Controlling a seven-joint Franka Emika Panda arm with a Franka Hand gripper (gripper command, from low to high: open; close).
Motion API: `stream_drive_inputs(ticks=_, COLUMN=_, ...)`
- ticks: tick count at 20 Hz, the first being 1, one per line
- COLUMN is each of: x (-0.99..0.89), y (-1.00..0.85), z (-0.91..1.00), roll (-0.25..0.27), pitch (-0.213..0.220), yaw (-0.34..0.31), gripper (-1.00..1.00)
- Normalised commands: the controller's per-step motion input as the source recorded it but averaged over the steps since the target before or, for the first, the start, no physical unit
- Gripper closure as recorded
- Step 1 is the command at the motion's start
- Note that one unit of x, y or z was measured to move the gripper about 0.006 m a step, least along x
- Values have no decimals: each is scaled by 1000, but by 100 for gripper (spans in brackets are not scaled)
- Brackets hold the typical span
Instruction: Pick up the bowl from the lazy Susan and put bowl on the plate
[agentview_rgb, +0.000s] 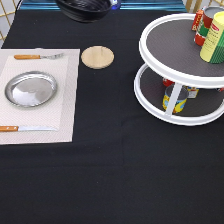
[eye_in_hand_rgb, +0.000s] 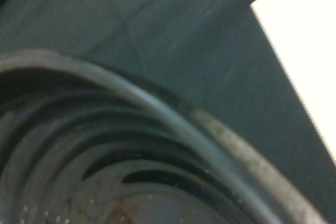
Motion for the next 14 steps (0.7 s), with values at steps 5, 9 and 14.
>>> stream_drive_inputs(ticks=5, x=-233, y=-403, z=-83, roll=-19, pitch=-108, yaw=-226, gripper=100)
stream_drive_inputs(ticks=9, x=-192, y=-314, z=-131, roll=-21, pitch=-100, yaw=-263, gripper=100)
stream_drive_inputs(ticks=14, x=-126, y=-226, z=-372, roll=-36, pitch=-80, yaw=-301, gripper=100)
